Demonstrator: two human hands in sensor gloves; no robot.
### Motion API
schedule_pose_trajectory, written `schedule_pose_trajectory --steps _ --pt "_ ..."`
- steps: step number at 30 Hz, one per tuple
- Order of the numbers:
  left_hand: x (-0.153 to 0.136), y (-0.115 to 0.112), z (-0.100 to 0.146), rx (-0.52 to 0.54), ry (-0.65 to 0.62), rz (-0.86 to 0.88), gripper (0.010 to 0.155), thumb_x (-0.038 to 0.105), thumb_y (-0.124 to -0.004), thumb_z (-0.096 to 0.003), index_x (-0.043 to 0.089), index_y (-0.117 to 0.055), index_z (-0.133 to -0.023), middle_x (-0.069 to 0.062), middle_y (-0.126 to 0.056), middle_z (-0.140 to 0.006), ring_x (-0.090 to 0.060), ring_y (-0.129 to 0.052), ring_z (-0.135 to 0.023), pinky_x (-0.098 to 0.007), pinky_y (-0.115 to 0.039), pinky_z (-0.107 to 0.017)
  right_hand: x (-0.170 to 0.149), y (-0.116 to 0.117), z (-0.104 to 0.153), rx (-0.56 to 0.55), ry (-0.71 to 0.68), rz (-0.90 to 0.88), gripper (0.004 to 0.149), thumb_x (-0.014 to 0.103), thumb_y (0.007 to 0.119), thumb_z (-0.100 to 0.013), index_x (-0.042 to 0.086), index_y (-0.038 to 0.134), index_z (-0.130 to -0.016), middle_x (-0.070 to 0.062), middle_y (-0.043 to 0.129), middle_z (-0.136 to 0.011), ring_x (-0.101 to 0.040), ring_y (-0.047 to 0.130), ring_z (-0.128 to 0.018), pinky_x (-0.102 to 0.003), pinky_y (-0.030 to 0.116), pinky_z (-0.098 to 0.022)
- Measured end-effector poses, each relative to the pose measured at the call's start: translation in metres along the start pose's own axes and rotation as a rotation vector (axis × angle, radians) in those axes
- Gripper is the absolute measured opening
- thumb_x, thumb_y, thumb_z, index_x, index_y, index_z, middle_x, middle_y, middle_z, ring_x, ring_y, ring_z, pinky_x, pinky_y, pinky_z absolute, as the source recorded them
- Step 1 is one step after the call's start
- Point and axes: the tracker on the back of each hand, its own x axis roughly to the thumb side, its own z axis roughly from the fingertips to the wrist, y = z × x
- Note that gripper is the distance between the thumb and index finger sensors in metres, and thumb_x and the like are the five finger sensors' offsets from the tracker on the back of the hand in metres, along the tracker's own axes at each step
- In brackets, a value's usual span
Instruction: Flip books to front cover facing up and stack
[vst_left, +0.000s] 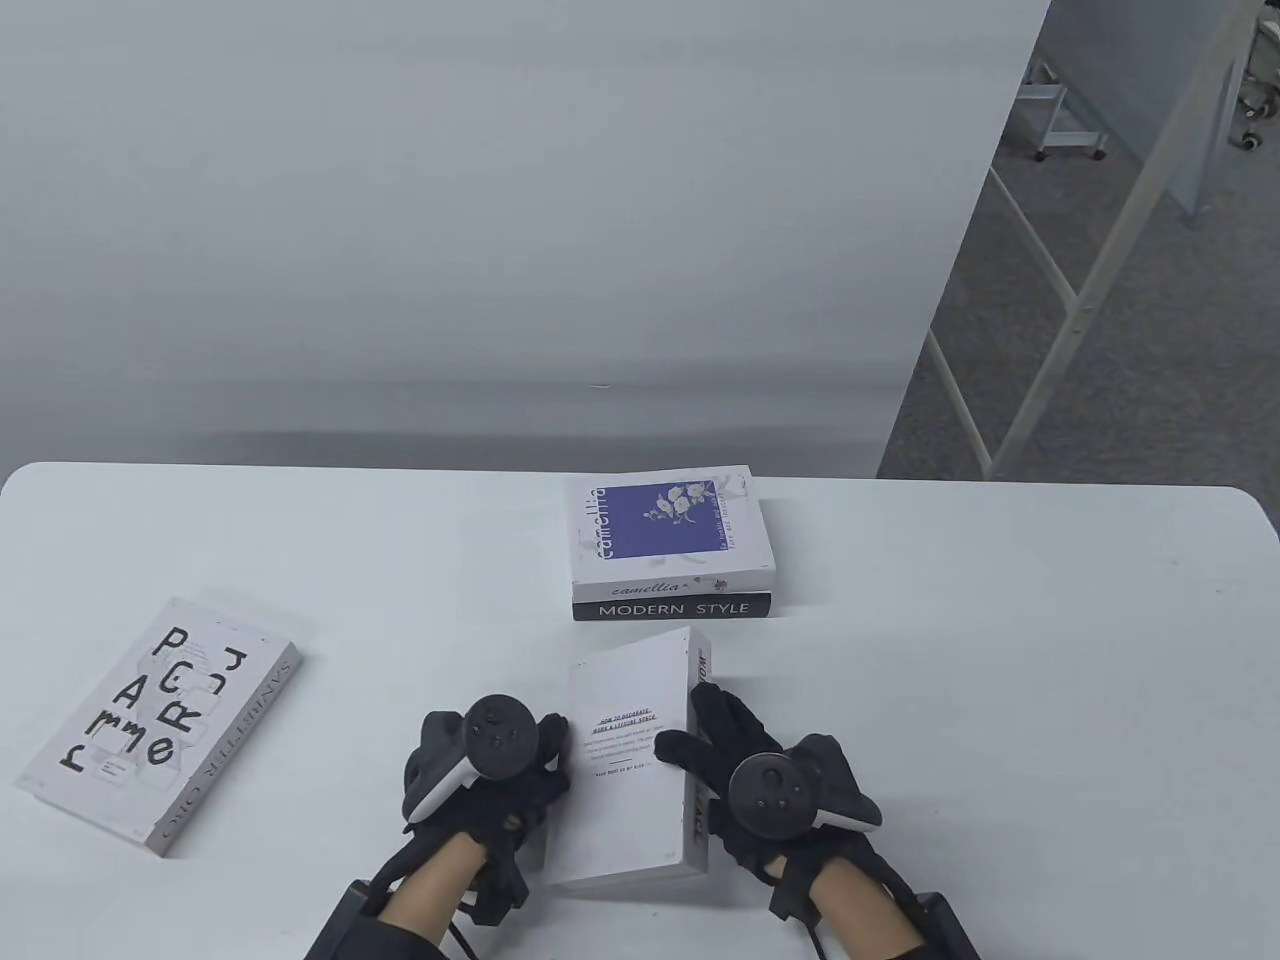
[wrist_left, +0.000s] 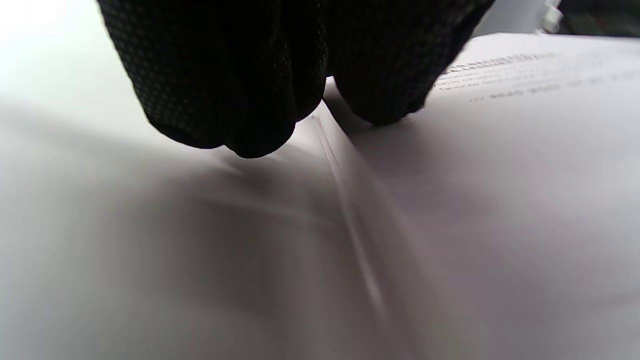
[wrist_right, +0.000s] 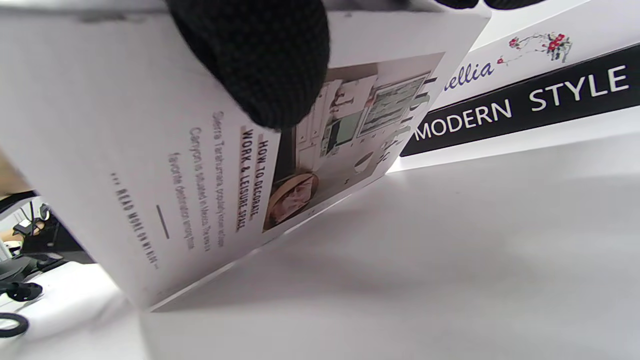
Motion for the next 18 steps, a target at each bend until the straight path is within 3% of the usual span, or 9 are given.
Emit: schedule_pose_trajectory --steps 3,7,12,18 --pt "0.007 0.017 0.006 0.063 -0.04 -0.143 0.068 0.038 -0.086 -0.0411 0.013 -0.063 -0.101 -0.014 -0.081 -0.093 -0.031 -0.101 -0.071 -0.035 -0.092 -0.044 -0.005 -0.003 0.001 -0.034 0.021 -0.026 0.074 0.024 0.085 -0.04 0.037 0.038 -0.096 -0.036 0.021 -0.103 -0.059 0.04 -0.093 -0.066 0.05 -0.063" --pt "0.002 0.056 0.021 0.19 -0.021 -0.228 0.073 0.043 -0.085 -0.0414 0.012 -0.06 -0.103 -0.016 -0.076 -0.098 -0.036 -0.094 -0.079 -0.042 -0.087 -0.051 -0.019 -0.011 0.007 -0.145 0.084 -0.155 0.069 0.024 0.084 -0.041 0.034 0.042 -0.095 -0.036 0.03 -0.102 -0.058 0.051 -0.09 -0.063 0.058 -0.062" --pt "0.008 0.104 0.049 0.372 -0.077 -0.338 0.075 0.044 -0.085 -0.0417 0.014 -0.058 -0.104 -0.014 -0.074 -0.1 -0.036 -0.092 -0.083 -0.044 -0.084 -0.055 -0.035 -0.02 0.013 -0.3 0.26 -0.345 0.066 0.027 0.083 -0.04 0.029 0.046 -0.095 -0.037 0.043 -0.1 -0.056 0.074 -0.078 -0.057 0.073 -0.054" --pt "0.013 0.124 0.066 0.356 -0.071 -0.437 0.092 0.06 -0.081 -0.0399 0.013 -0.046 -0.111 -0.02 -0.052 -0.113 -0.056 -0.056 -0.101 -0.067 -0.058 -0.067 -0.043 -0.021 0.013 -0.384 0.384 -0.544 0.067 0.033 0.083 -0.04 0.024 0.047 -0.096 -0.033 0.058 -0.095 -0.051 0.084 -0.071 -0.052 0.081 -0.047"
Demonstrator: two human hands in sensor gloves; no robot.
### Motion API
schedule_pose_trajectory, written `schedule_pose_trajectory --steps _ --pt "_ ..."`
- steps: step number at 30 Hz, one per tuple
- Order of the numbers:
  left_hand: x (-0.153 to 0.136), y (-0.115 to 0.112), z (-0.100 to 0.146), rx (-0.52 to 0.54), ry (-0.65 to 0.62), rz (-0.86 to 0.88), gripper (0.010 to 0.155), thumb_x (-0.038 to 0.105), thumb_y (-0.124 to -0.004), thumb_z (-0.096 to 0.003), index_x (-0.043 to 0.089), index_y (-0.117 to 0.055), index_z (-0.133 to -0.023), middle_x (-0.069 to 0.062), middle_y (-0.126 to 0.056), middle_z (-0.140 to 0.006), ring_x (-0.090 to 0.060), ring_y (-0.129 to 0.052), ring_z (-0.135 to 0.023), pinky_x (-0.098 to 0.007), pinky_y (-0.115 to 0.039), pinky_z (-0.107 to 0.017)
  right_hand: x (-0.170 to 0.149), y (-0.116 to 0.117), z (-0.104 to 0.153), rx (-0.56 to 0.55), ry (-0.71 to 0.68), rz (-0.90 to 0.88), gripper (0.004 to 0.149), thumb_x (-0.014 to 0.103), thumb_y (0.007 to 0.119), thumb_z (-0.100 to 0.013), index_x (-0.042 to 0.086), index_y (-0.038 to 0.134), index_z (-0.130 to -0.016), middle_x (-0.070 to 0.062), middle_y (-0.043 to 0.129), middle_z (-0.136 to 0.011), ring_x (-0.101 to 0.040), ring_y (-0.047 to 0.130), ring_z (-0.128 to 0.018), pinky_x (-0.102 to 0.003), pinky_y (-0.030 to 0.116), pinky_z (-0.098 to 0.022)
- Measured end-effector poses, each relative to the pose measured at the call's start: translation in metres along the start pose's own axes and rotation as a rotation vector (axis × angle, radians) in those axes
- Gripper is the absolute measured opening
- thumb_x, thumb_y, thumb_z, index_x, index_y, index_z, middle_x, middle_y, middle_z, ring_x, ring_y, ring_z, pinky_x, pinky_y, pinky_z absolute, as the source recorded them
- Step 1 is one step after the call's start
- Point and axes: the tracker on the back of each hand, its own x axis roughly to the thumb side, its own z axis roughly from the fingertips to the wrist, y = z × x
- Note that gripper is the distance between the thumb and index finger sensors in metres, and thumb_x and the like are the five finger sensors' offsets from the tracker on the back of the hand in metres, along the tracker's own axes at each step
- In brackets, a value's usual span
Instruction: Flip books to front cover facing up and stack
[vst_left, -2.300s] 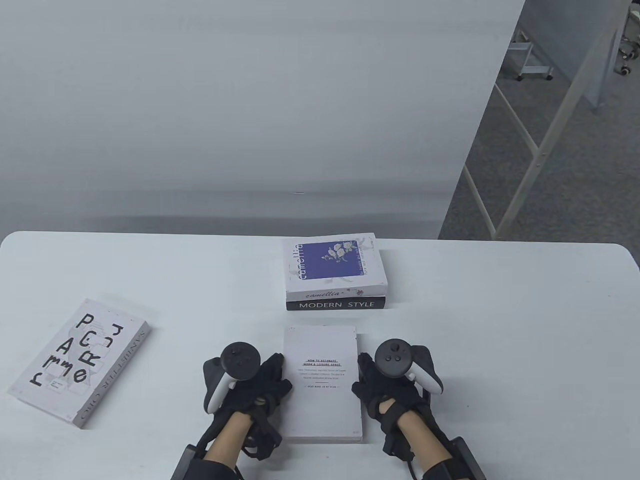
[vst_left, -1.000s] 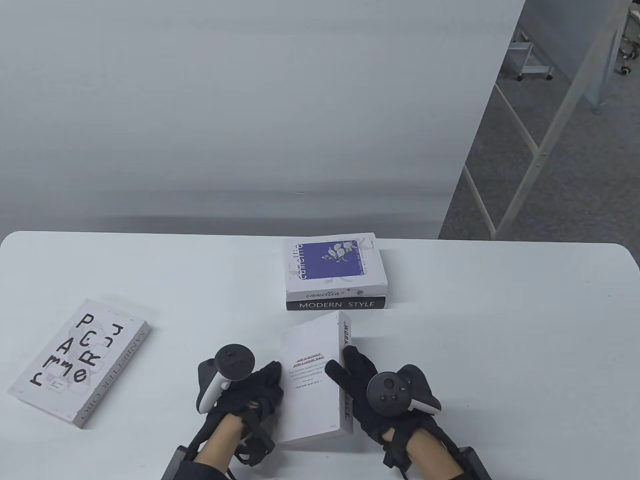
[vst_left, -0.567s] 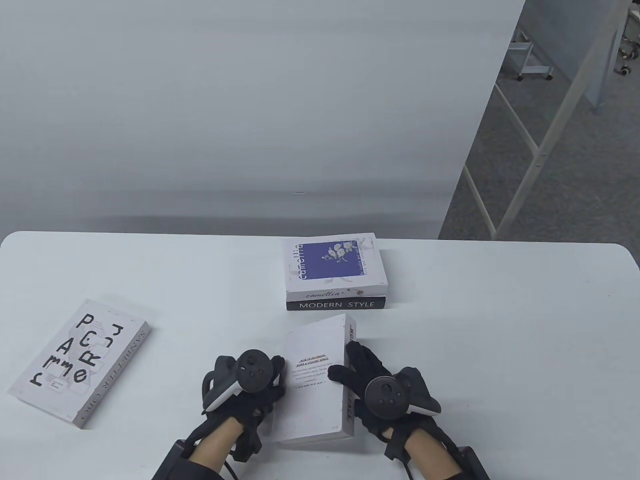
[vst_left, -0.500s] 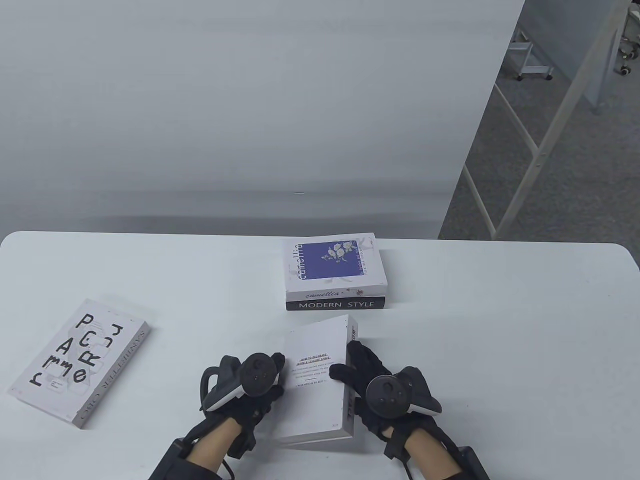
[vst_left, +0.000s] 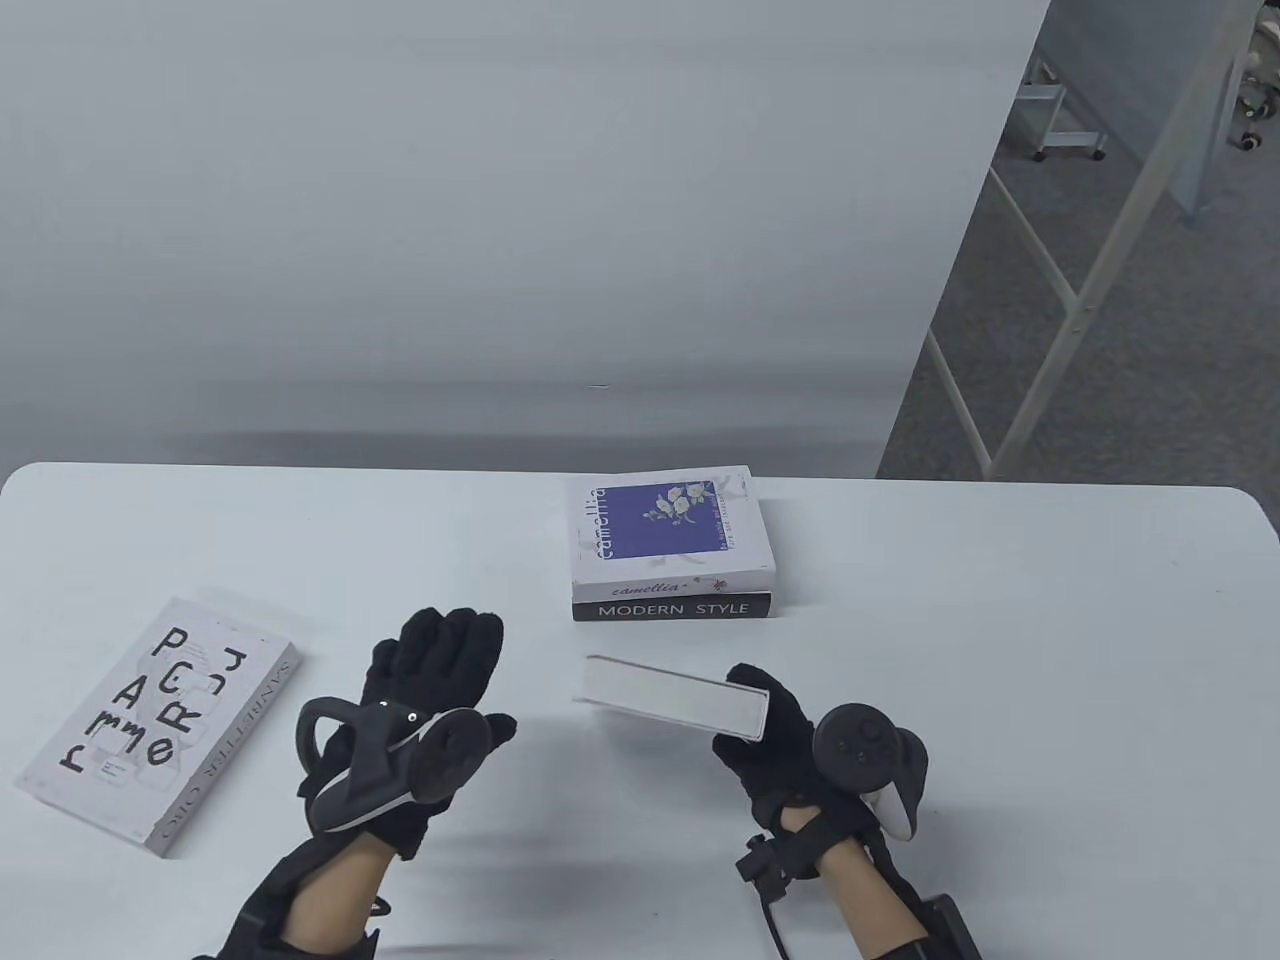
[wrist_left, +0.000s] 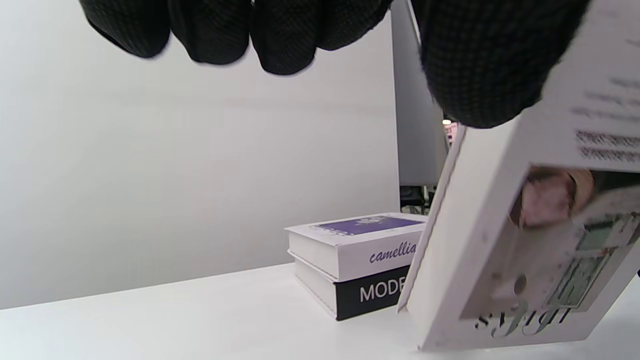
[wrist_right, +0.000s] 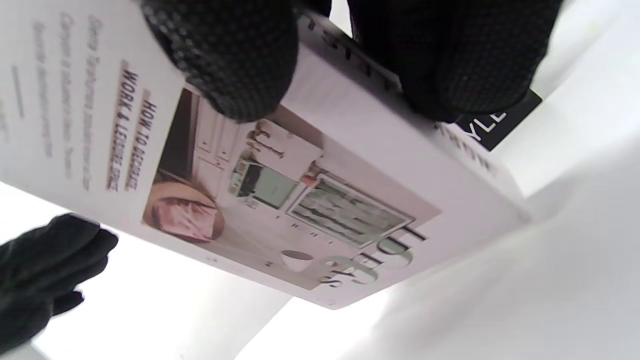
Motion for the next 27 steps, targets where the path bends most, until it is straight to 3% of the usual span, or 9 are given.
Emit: schedule_pose_trajectory --steps 4,12,27 --pt "-0.01 0.01 0.004 0.004 0.007 -0.003 0.103 0.063 -0.08 -0.0388 0.007 -0.034 -0.112 -0.026 -0.034 -0.113 -0.063 -0.042 -0.099 -0.069 -0.05 -0.068 -0.006 -0.001 -0.004 -0.029 0.106 -0.122 0.068 0.038 0.081 -0.04 0.015 0.049 -0.096 -0.032 0.067 -0.089 -0.046 0.091 -0.066 -0.046 0.086 -0.043" --pt "-0.036 0.032 0.019 0.016 0.055 0.012 0.11 0.069 -0.079 -0.0364 0.003 -0.032 -0.112 -0.032 -0.023 -0.11 -0.067 -0.017 -0.091 -0.075 -0.031 -0.063 -0.029 -0.009 -0.014 -0.053 0.282 -0.293 0.072 0.049 0.073 -0.045 -0.001 0.051 -0.092 -0.028 0.081 -0.079 -0.034 0.103 -0.055 -0.035 0.094 -0.034" --pt "-0.043 0.038 0.024 0.025 0.051 0.066 0.106 0.068 -0.077 -0.0388 0.003 -0.037 -0.112 -0.032 -0.028 -0.111 -0.066 -0.021 -0.092 -0.074 -0.034 -0.063 -0.024 0.009 -0.111 -0.071 0.545 -0.475 0.073 0.057 0.065 -0.052 -0.006 0.054 -0.088 -0.022 0.089 -0.071 -0.022 0.109 -0.049 -0.025 0.099 -0.029"
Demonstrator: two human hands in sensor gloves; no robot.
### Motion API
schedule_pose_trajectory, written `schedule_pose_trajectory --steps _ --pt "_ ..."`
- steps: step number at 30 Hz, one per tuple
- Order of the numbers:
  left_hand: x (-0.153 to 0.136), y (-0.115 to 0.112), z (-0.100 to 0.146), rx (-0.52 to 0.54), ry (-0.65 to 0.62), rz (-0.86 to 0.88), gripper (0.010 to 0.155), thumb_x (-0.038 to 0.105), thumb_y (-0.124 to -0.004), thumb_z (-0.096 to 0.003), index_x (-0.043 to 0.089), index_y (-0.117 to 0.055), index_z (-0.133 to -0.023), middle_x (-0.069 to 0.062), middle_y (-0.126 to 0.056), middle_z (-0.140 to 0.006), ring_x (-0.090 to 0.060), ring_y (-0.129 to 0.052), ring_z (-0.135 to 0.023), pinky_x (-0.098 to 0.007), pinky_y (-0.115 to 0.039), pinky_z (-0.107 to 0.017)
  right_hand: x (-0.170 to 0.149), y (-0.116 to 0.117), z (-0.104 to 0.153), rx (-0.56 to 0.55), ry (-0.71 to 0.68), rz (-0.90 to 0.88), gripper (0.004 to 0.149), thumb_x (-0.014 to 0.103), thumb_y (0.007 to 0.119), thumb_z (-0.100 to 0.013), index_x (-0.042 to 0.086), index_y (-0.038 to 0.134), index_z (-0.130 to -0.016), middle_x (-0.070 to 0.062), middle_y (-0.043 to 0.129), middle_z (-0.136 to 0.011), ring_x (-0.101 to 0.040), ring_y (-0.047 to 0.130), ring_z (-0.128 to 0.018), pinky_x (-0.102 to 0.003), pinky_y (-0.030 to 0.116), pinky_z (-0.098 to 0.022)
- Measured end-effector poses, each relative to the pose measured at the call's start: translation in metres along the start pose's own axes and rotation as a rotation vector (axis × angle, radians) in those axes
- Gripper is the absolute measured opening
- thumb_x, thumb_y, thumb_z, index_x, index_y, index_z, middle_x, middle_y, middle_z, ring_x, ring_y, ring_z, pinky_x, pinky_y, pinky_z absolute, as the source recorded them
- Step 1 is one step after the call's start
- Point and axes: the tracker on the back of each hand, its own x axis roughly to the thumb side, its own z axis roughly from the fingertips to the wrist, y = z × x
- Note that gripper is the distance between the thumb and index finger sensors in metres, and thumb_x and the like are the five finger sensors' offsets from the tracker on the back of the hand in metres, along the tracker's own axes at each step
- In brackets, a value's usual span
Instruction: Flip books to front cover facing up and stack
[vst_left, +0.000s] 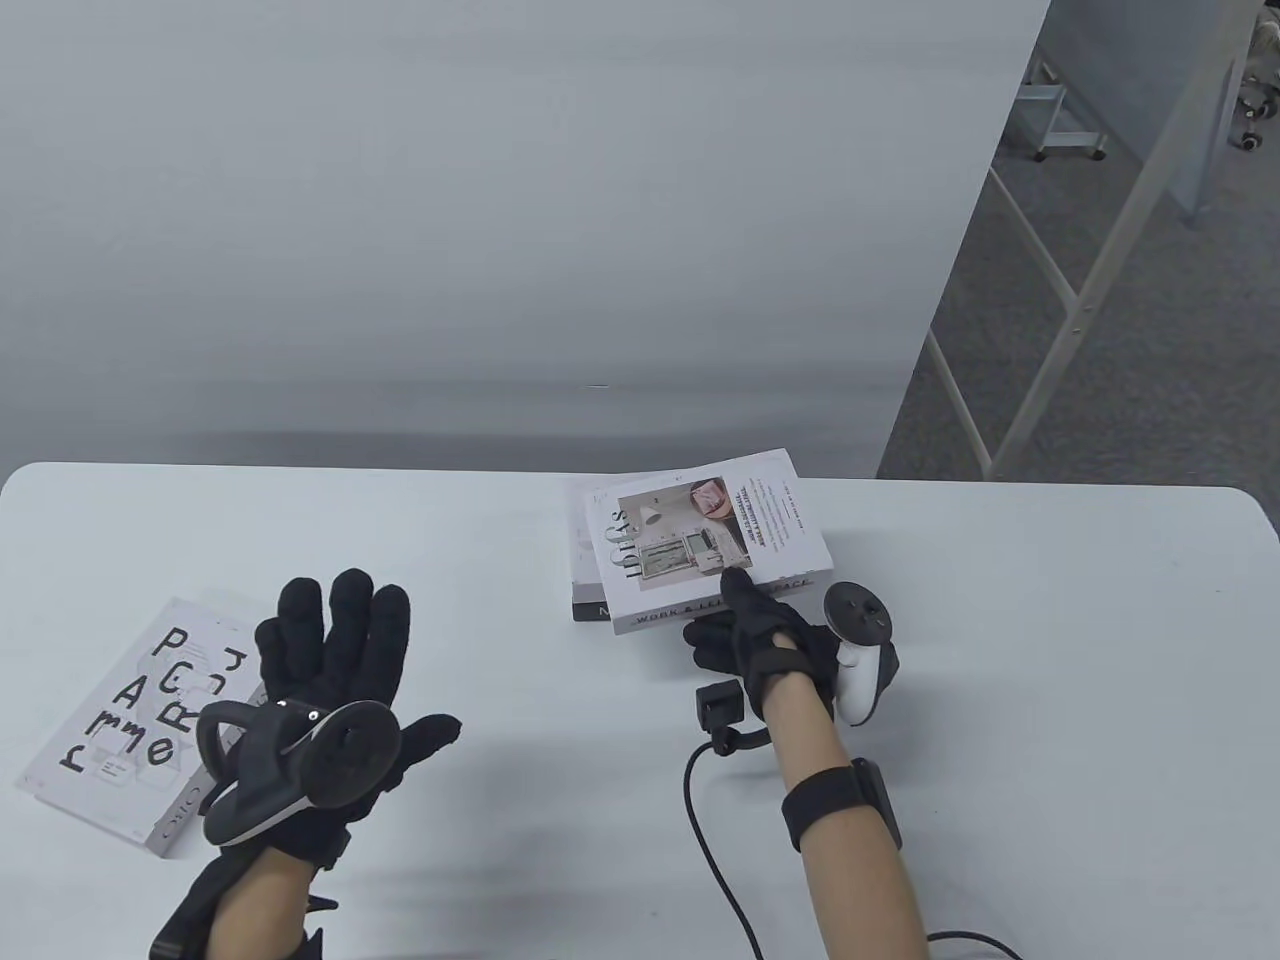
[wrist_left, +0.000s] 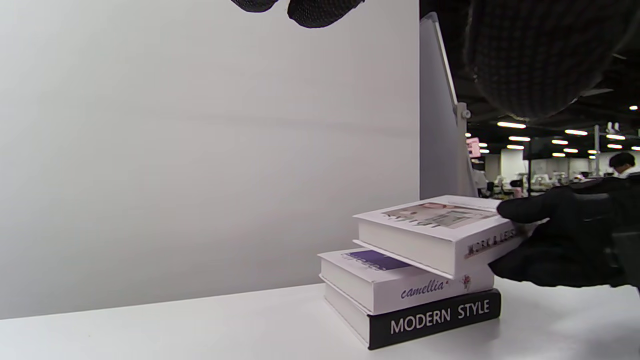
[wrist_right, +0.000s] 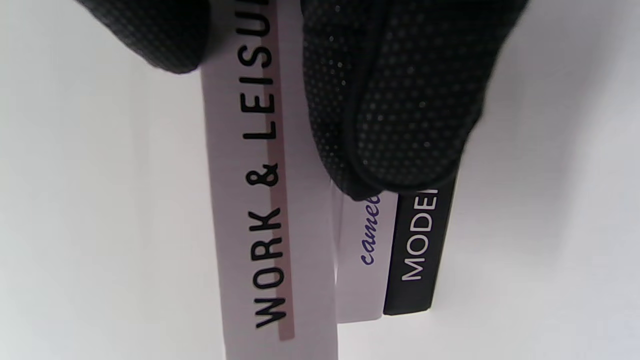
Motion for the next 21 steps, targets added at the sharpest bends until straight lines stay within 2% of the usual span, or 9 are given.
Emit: schedule_pose_trajectory --steps 5,11,16,21 --pt "-0.001 -0.004 -0.002 -0.025 -0.005 0.005 0.106 0.069 -0.077 -0.0385 0.003 -0.038 -0.112 -0.032 -0.029 -0.111 -0.066 -0.021 -0.092 -0.074 -0.035 -0.063 0.001 0.015 -0.015 -0.014 0.057 -0.031 0.073 0.057 0.063 -0.052 -0.007 0.053 -0.088 -0.022 0.089 -0.071 -0.022 0.109 -0.048 -0.025 0.099 -0.029" --pt "-0.007 -0.005 -0.002 -0.026 0.005 0.026 0.106 0.069 -0.077 -0.0386 0.003 -0.038 -0.112 -0.032 -0.03 -0.111 -0.066 -0.023 -0.092 -0.074 -0.036 -0.063 0.001 0.031 -0.022 -0.024 0.099 -0.033 0.074 0.056 0.059 -0.054 -0.009 0.052 -0.088 -0.023 0.088 -0.071 -0.021 0.109 -0.049 -0.025 0.099 -0.029" --pt "-0.009 -0.005 -0.001 -0.025 0.007 0.037 0.105 0.069 -0.077 -0.0387 0.003 -0.039 -0.112 -0.032 -0.031 -0.111 -0.066 -0.023 -0.093 -0.074 -0.036 -0.063 0.004 0.04 -0.022 0.085 0.099 -0.104 0.079 0.049 0.052 -0.056 -0.02 0.037 -0.09 -0.033 0.079 -0.078 -0.029 0.104 -0.056 -0.032 0.096 -0.034" --pt "-0.009 -0.005 -0.002 -0.033 0.008 0.044 0.105 0.069 -0.077 -0.0388 0.003 -0.04 -0.112 -0.032 -0.031 -0.111 -0.066 -0.023 -0.093 -0.074 -0.036 -0.063 0.004 0.047 -0.021 0.161 0.062 -0.113 0.077 0.046 0.048 -0.057 -0.02 0.028 -0.092 -0.037 0.072 -0.081 -0.032 0.101 -0.06 -0.033 0.094 -0.037"
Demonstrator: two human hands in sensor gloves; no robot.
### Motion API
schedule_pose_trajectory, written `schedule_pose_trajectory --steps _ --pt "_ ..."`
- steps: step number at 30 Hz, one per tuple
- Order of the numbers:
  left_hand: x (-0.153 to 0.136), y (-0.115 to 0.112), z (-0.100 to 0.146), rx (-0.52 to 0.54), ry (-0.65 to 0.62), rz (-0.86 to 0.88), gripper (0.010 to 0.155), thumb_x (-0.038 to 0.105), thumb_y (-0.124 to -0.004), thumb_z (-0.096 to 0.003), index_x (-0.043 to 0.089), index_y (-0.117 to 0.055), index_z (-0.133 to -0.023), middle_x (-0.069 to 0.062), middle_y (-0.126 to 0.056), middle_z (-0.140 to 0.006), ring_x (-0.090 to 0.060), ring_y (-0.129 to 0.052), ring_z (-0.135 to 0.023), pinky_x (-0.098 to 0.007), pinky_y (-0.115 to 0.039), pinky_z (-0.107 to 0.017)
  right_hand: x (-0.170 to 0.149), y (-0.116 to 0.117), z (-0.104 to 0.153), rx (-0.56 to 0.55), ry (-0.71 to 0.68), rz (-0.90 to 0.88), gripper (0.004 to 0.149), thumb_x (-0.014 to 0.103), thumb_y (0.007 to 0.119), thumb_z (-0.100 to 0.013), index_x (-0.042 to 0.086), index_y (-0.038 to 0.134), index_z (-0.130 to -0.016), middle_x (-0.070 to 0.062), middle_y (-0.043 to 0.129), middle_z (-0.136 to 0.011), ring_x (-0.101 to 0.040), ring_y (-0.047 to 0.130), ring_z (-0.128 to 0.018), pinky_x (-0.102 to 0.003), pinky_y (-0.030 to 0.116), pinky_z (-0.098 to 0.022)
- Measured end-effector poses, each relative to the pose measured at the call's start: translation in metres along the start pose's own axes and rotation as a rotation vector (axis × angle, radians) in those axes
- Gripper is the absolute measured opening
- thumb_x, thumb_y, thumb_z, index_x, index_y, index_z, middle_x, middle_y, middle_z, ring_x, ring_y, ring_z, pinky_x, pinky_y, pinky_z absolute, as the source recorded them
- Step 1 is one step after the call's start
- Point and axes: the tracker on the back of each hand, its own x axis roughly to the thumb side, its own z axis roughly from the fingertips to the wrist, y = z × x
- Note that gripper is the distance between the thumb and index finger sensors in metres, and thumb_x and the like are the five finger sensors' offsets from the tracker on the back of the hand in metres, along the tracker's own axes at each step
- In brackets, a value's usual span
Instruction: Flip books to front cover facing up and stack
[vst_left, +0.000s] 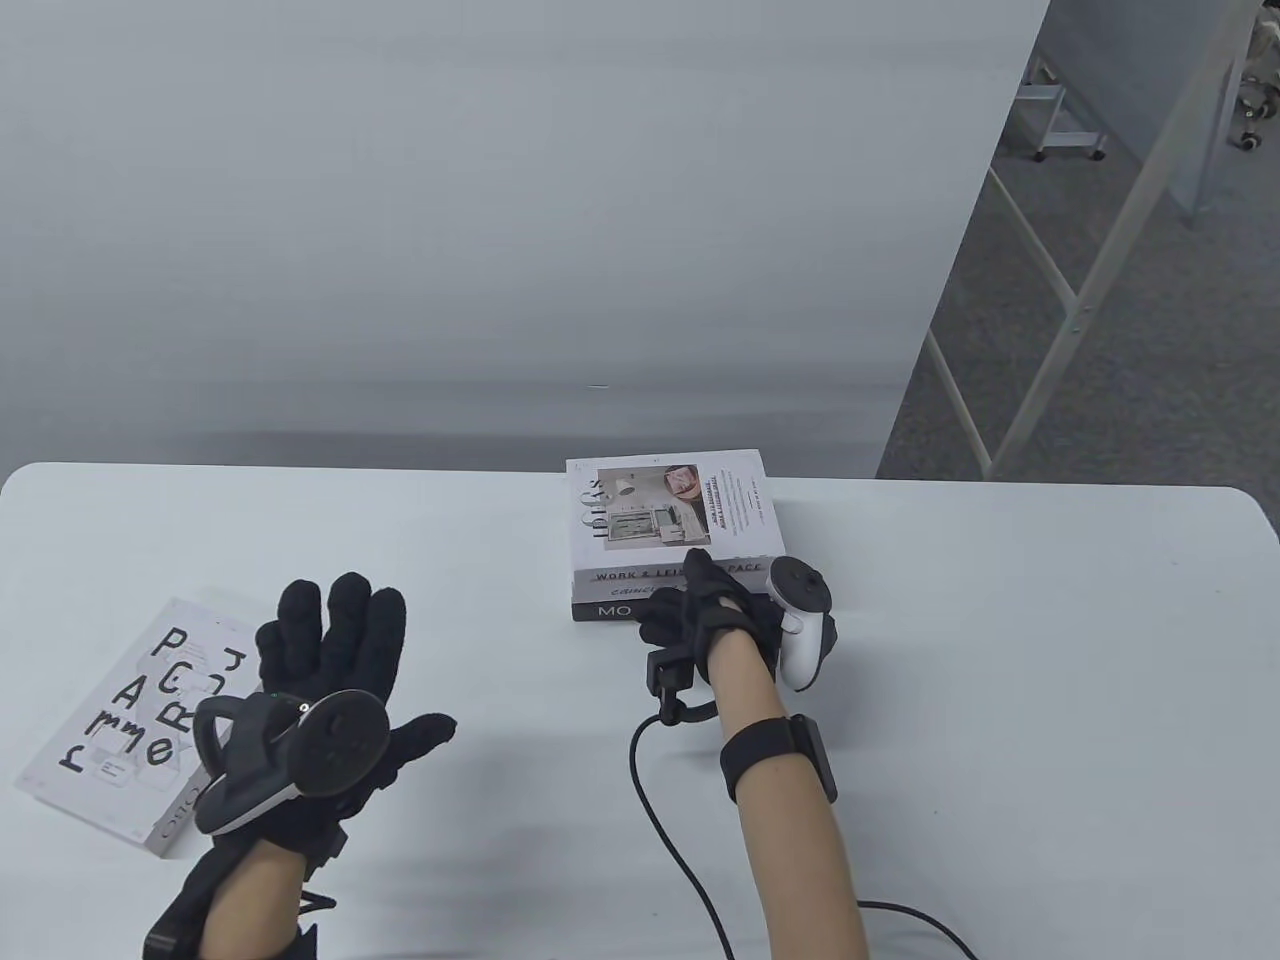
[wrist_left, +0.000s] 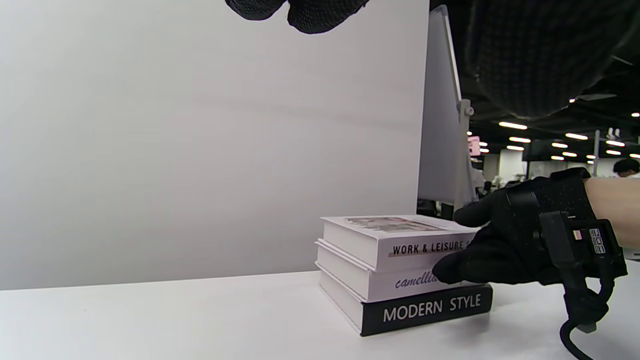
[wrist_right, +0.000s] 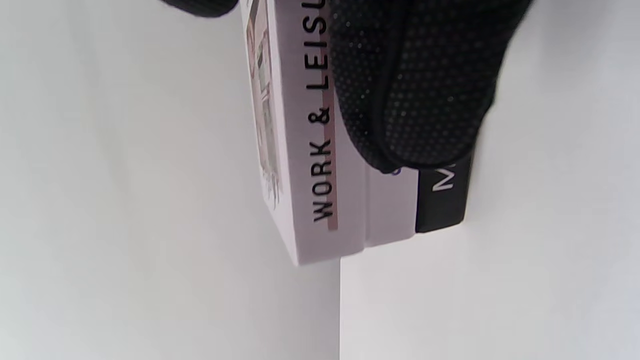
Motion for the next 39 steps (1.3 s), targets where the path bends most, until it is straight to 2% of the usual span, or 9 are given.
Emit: schedule_pose_trajectory --steps 9,13,18,20,23,26,29,34,39 --pt "0.011 -0.005 -0.003 -0.019 -0.026 -0.025 0.104 0.068 -0.077 -0.039 0.004 -0.04 -0.112 -0.032 -0.031 -0.111 -0.066 -0.024 -0.093 -0.073 -0.037 -0.064 0.002 0.016 0.008 0.242 -0.133 0.015 0.072 0.042 0.048 -0.057 -0.01 0.016 -0.096 -0.04 0.056 -0.09 -0.038 0.092 -0.068 -0.038 0.088 -0.044" --pt "0.018 -0.011 -0.006 -0.04 -0.04 -0.049 0.104 0.068 -0.077 -0.039 0.004 -0.04 -0.112 -0.032 -0.031 -0.111 -0.066 -0.024 -0.093 -0.073 -0.037 -0.064 0.003 0.006 0.023 0.257 -0.18 0.106 0.071 0.041 0.049 -0.057 -0.008 0.018 -0.097 -0.042 0.054 -0.09 -0.043 0.088 -0.07 -0.043 0.086 -0.045" --pt "0.034 -0.029 -0.013 -0.072 -0.097 -0.071 0.103 0.068 -0.074 -0.0404 0.004 -0.039 -0.112 -0.031 -0.031 -0.112 -0.065 -0.026 -0.095 -0.073 -0.039 -0.065 0.003 -0.016 0.056 0.29 -0.288 0.284 0.07 0.041 0.053 -0.056 -0.004 0.02 -0.099 -0.044 0.048 -0.092 -0.049 0.081 -0.074 -0.049 0.081 -0.048" --pt "0.04 -0.036 -0.016 -0.081 -0.124 -0.072 0.102 0.069 -0.073 -0.0411 0.003 -0.039 -0.112 -0.031 -0.035 -0.112 -0.063 -0.036 -0.098 -0.07 -0.05 -0.067 0.0 -0.023 0.072 0.262 -0.34 0.323 0.07 0.041 0.055 -0.056 -0.002 0.023 -0.1 -0.043 0.048 -0.092 -0.05 0.082 -0.073 -0.05 0.081 -0.047" --pt "0.05 -0.052 -0.02 -0.118 -0.153 -0.058 0.102 0.07 -0.069 -0.0427 0.003 -0.035 -0.112 -0.031 -0.033 -0.113 -0.062 -0.041 -0.1 -0.069 -0.053 -0.067 -0.002 -0.033 0.095 0.197 -0.416 0.427 0.07 0.04 0.06 -0.054 -0.001 0.028 -0.101 -0.044 0.048 -0.093 -0.057 0.078 -0.072 -0.057 0.078 -0.045" --pt "0.058 -0.067 -0.023 -0.123 -0.172 -0.071 0.103 0.071 -0.064 -0.0441 0.003 -0.025 -0.112 -0.033 -0.015 -0.109 -0.069 -0.042 -0.098 -0.072 -0.05 -0.067 -0.001 -0.046 0.115 0.136 -0.476 0.627 0.071 0.042 0.062 -0.053 0.0 0.029 -0.101 -0.042 0.047 -0.095 -0.059 0.075 -0.075 -0.064 0.076 -0.044" --pt "0.064 -0.079 -0.025 -0.152 -0.184 -0.095 0.104 0.071 -0.063 -0.0451 0.003 -0.02 -0.111 -0.033 -0.009 -0.108 -0.071 -0.031 -0.096 -0.075 -0.042 -0.066 -0.004 -0.058 0.132 0.069 -0.525 0.788 0.072 0.043 0.064 -0.052 0.002 0.032 -0.102 -0.04 0.048 -0.097 -0.062 0.071 -0.077 -0.069 0.073 -0.043" --pt "0.066 -0.096 -0.027 -0.206 -0.181 -0.133 0.105 0.071 -0.063 -0.045 0.002 -0.02 -0.111 -0.033 -0.01 -0.108 -0.067 -0.013 -0.094 -0.077 -0.031 -0.064 -0.01 -0.077 0.15 0.009 -0.565 0.952 0.074 0.045 0.068 -0.051 0.002 0.035 -0.102 -0.04 0.046 -0.099 -0.067 0.062 -0.079 -0.076 0.063 -0.044" --pt "0.064 -0.118 -0.027 -0.272 -0.175 -0.148 0.107 0.074 -0.061 -0.0441 0.003 -0.017 -0.111 -0.034 -0.008 -0.108 -0.067 -0.01 -0.093 -0.078 -0.028 -0.063 -0.015 -0.094 0.168 -0.046 -0.572 1.191 0.081 0.051 0.07 -0.051 0.002 0.033 -0.103 -0.043 0.039 -0.1 -0.071 0.058 -0.08 -0.077 0.06 -0.047"
